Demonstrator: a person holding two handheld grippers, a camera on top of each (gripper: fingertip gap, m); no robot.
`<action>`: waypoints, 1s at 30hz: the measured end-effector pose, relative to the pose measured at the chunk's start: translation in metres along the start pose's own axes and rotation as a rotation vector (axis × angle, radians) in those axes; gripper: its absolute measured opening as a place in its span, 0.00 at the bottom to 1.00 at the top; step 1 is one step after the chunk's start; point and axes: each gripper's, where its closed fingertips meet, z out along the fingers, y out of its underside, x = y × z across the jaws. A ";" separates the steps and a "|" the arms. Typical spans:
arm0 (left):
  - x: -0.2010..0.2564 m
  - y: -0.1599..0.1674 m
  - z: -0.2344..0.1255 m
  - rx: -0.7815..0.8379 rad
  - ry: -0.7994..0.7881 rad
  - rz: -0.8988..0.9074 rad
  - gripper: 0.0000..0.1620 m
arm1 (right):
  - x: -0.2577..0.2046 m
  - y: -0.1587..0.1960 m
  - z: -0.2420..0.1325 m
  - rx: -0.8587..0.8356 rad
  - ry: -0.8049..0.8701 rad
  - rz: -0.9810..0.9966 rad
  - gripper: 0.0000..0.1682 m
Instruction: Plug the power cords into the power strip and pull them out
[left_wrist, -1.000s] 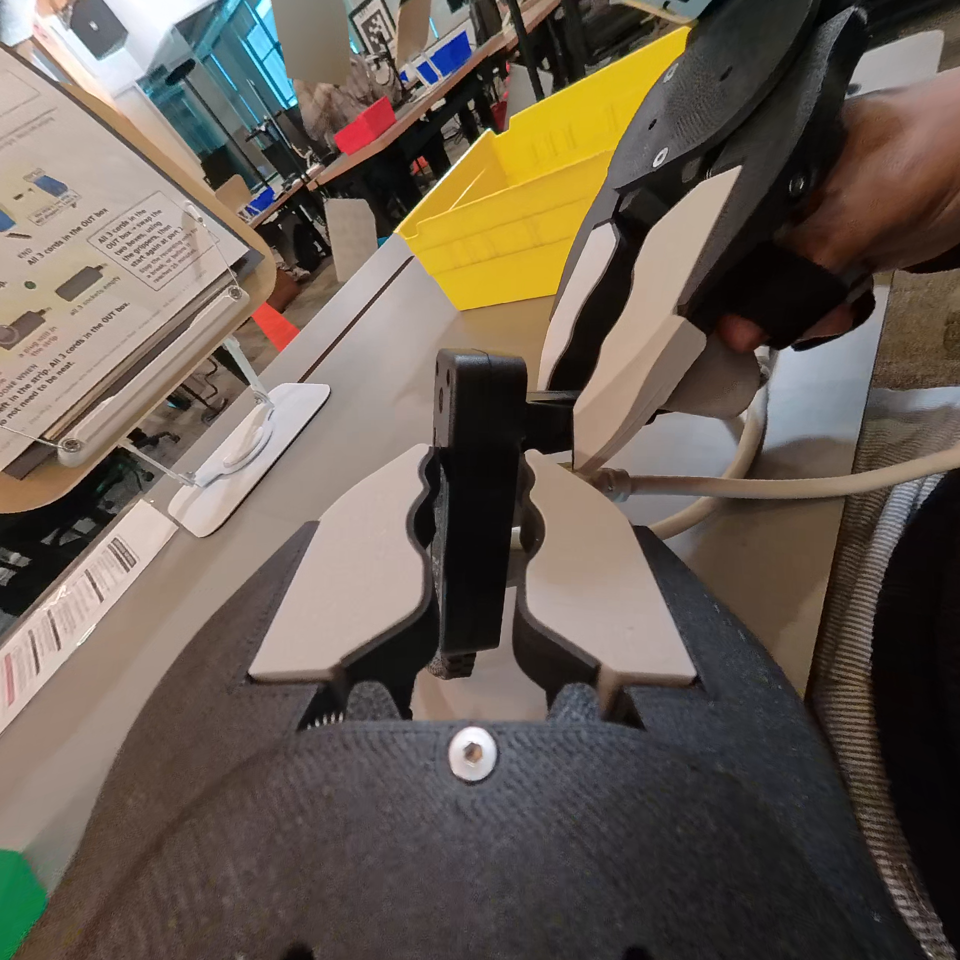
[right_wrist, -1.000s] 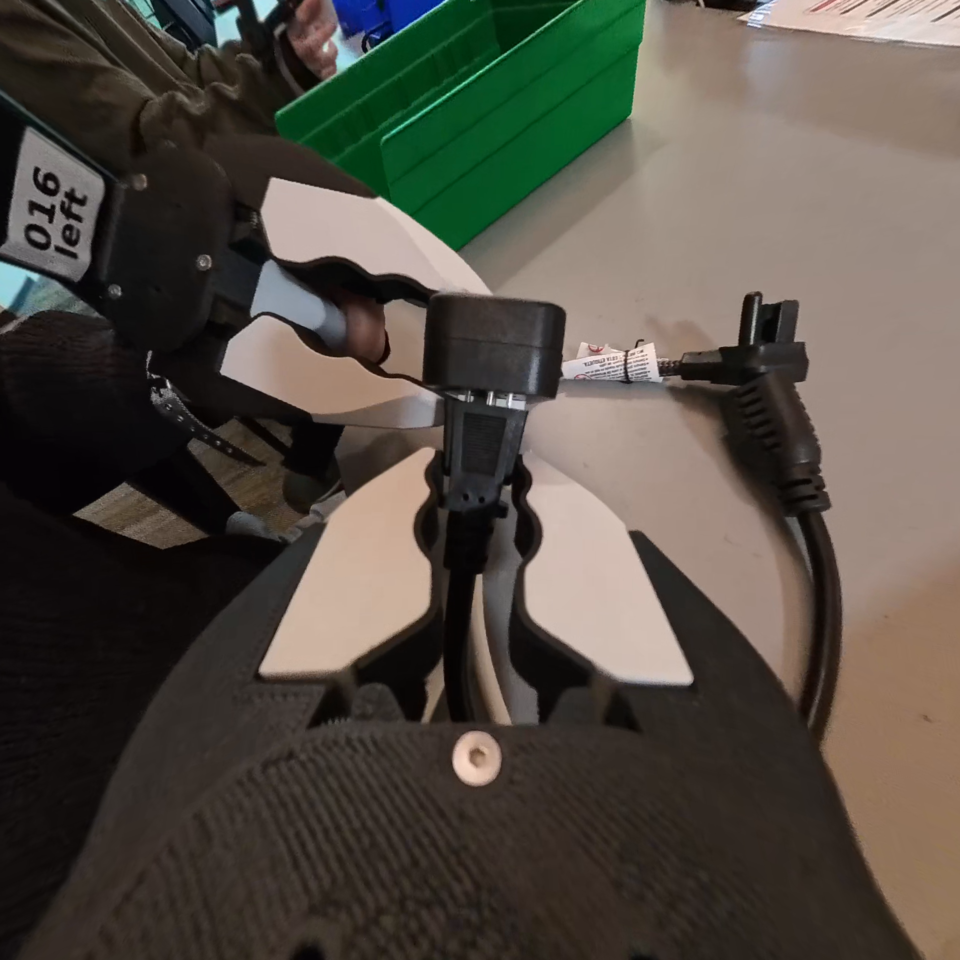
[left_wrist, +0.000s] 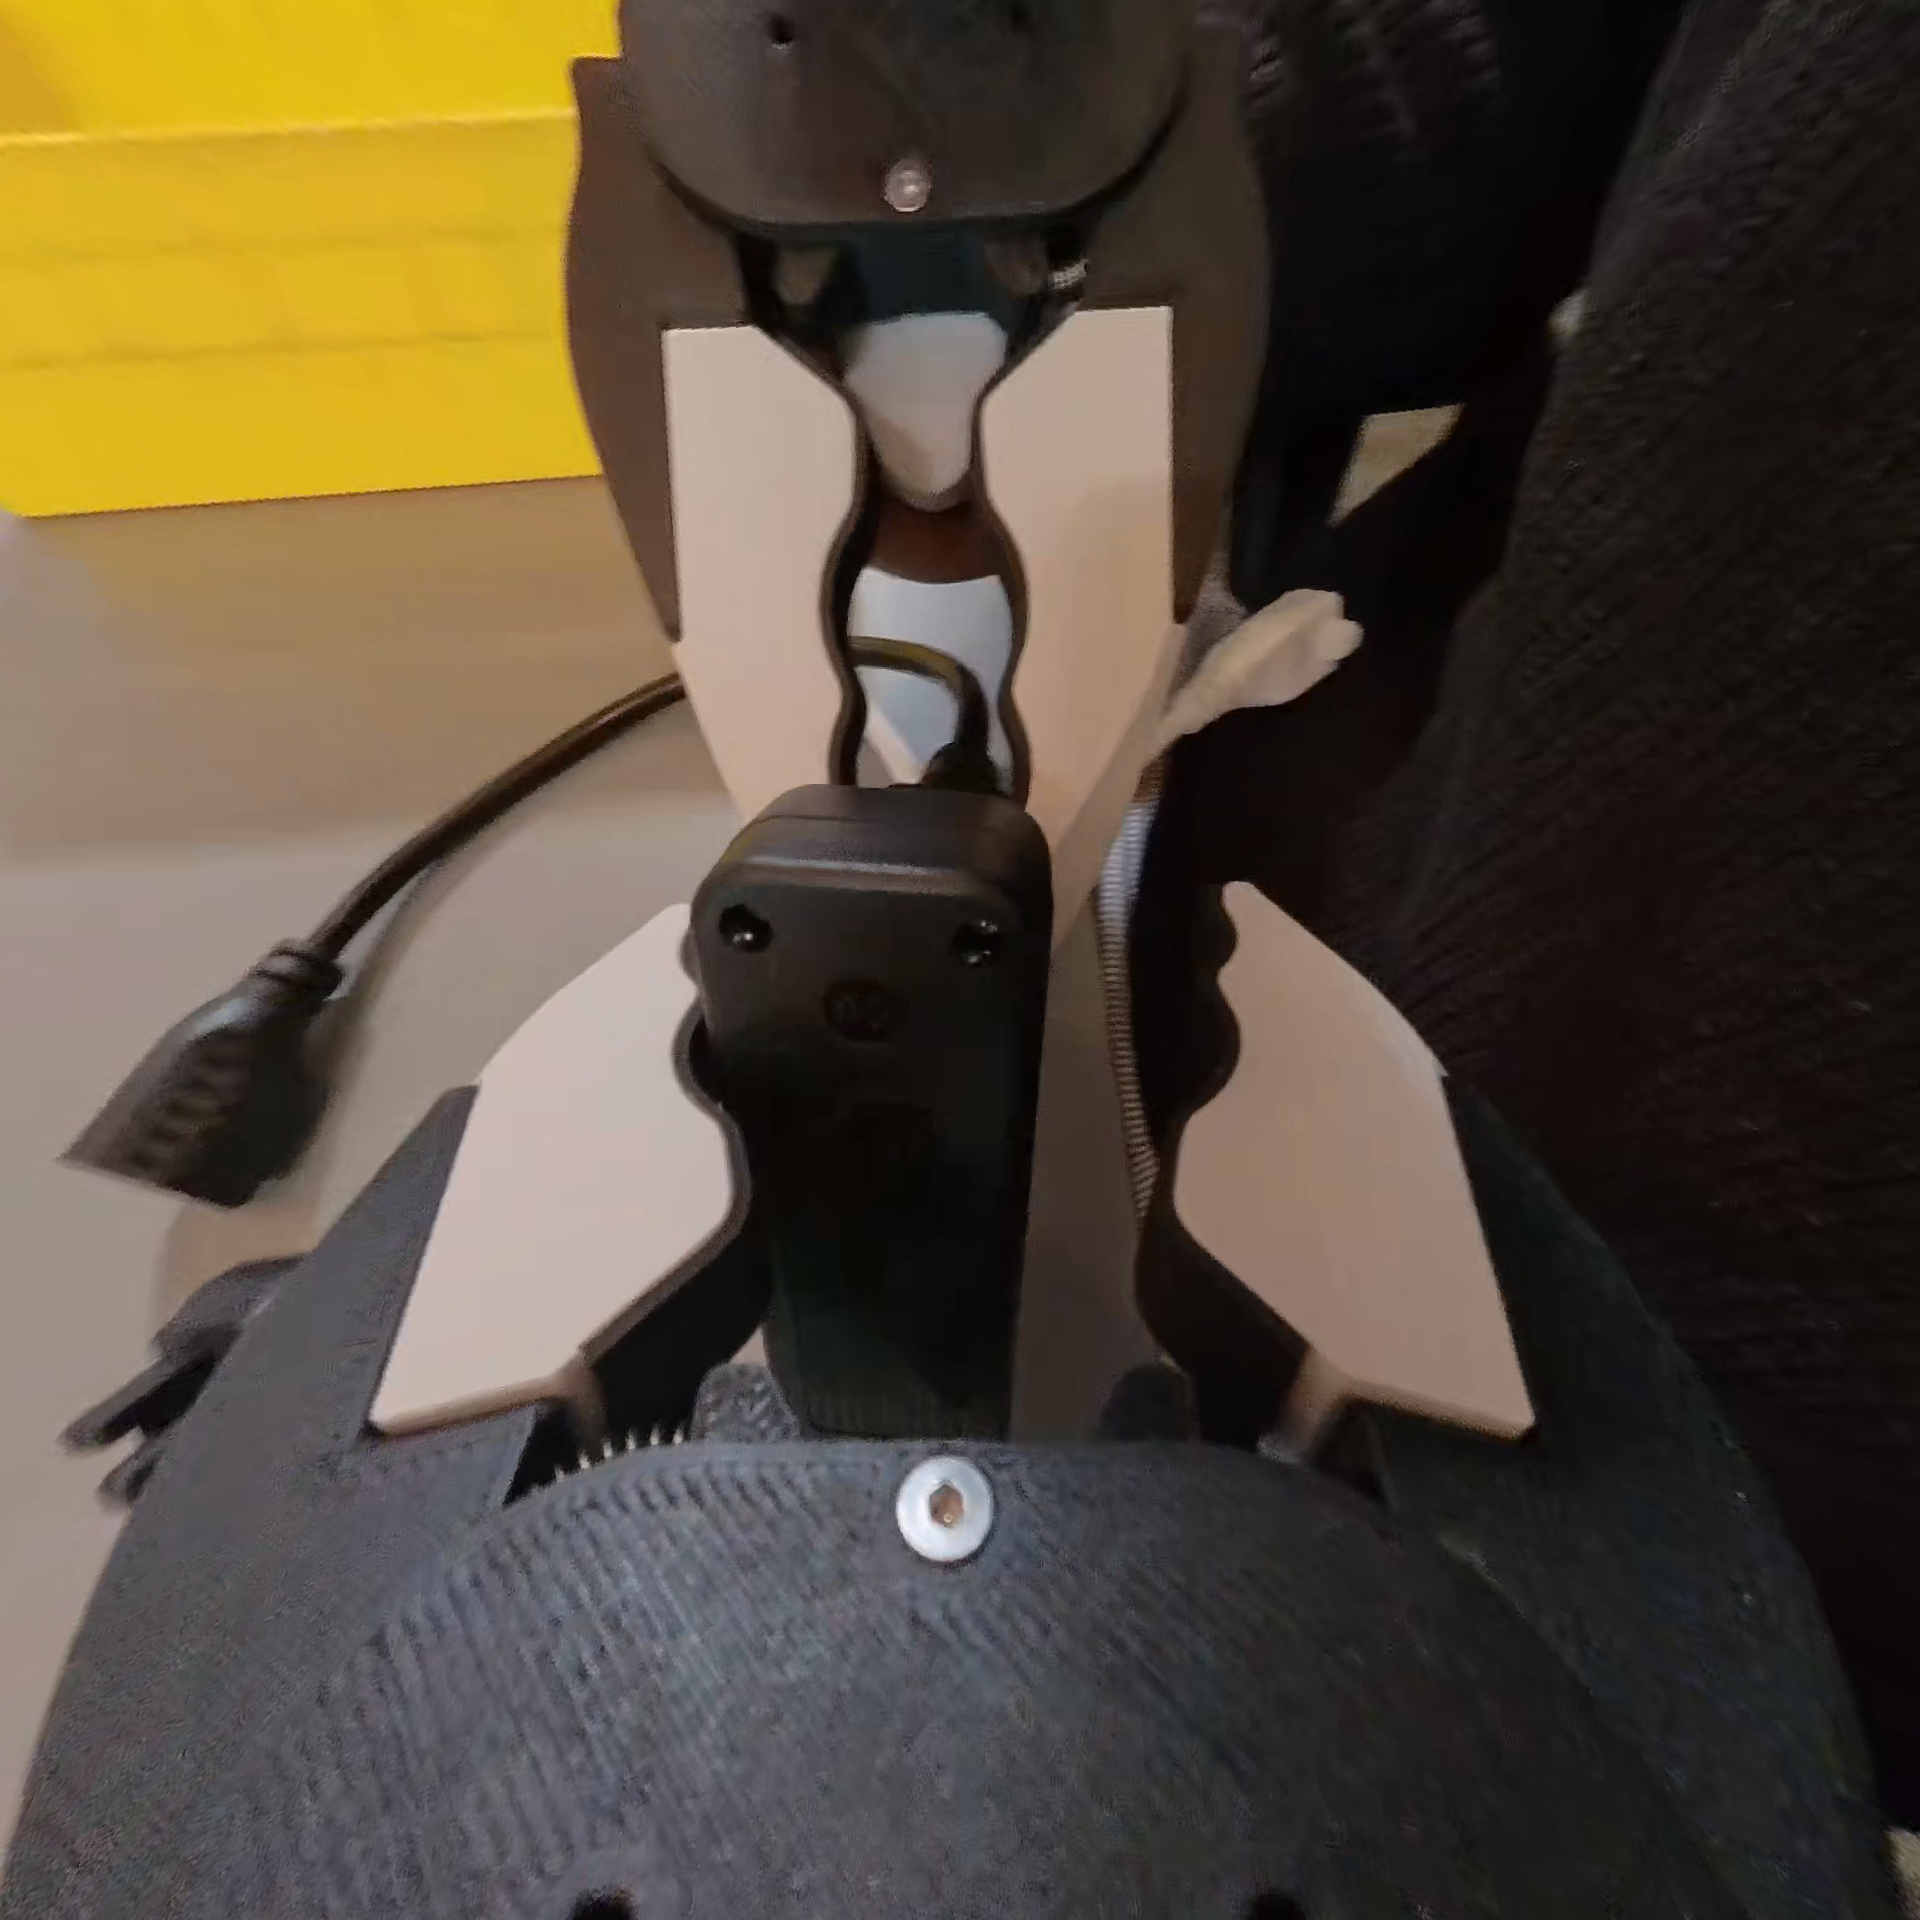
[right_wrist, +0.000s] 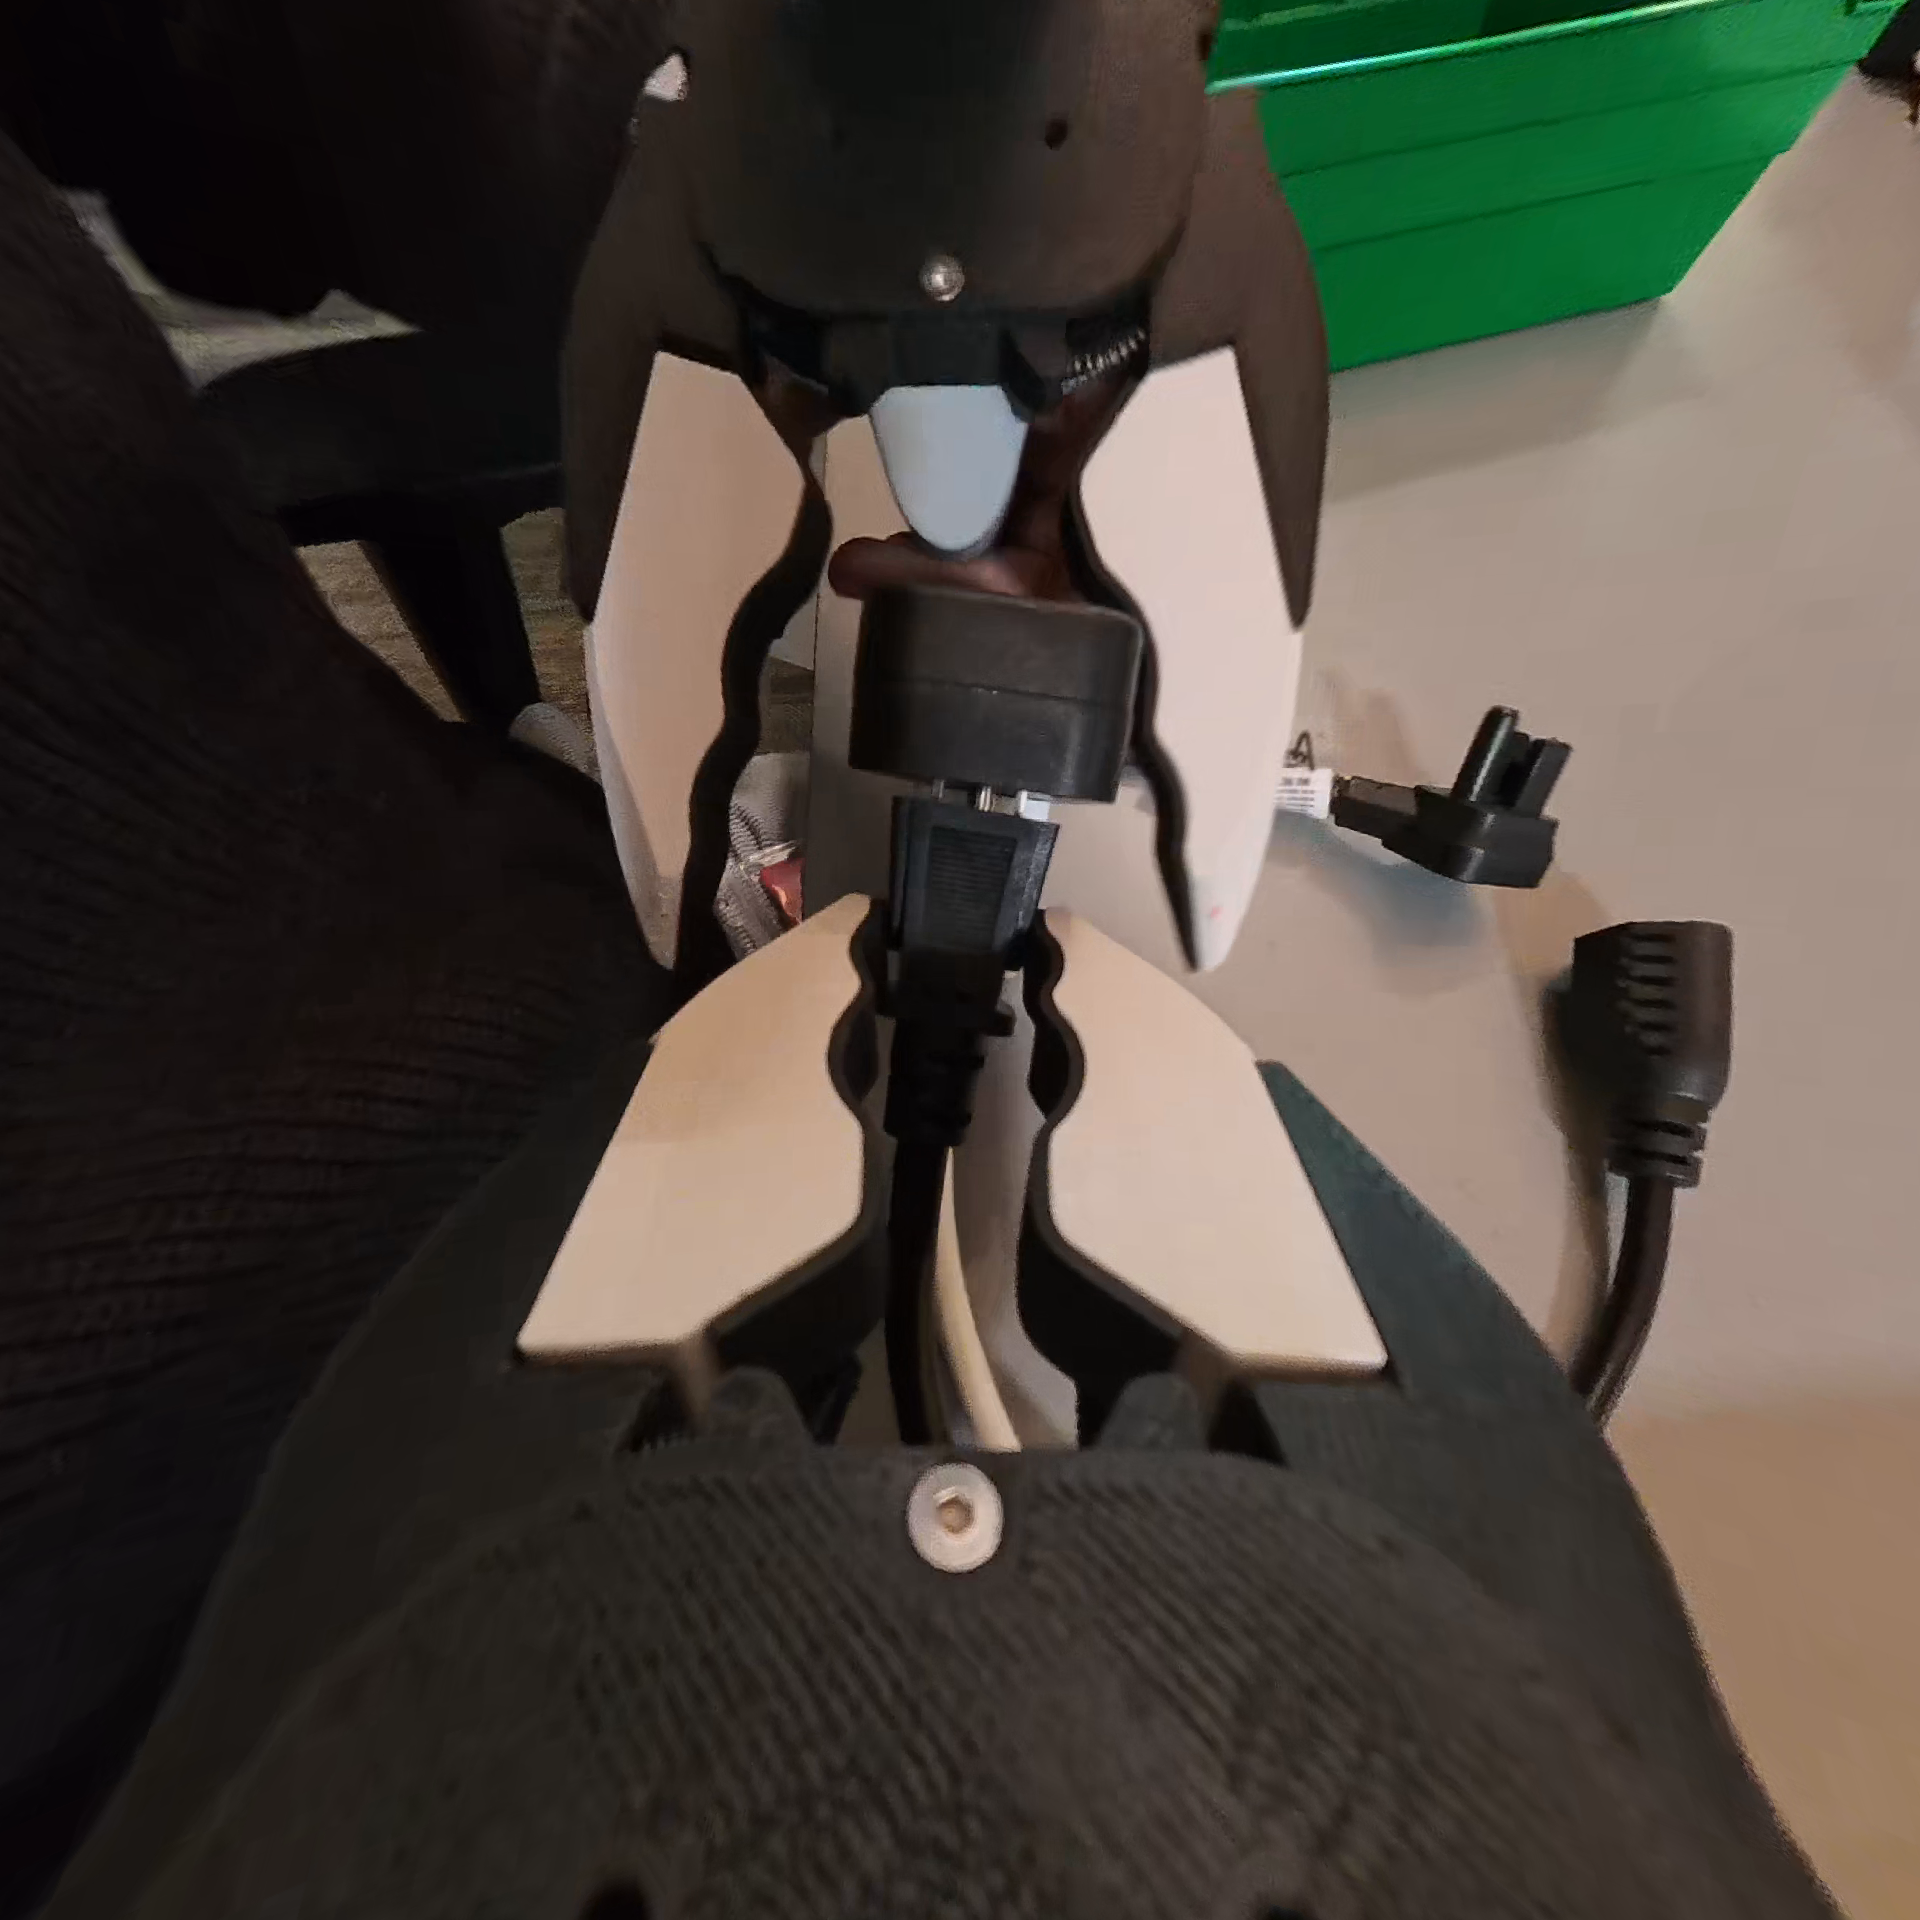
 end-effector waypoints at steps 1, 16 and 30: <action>0.005 -0.002 0.002 0.014 0.047 -0.012 0.52 | -0.001 0.001 -0.001 0.003 -0.014 -0.006 0.16; 0.002 0.002 -0.002 0.103 -0.021 -0.234 0.32 | -0.001 0.008 0.001 0.011 0.022 0.049 0.16; 0.001 0.005 -0.005 0.130 -0.046 -0.244 0.33 | -0.002 0.009 -0.003 0.087 -0.060 0.175 0.15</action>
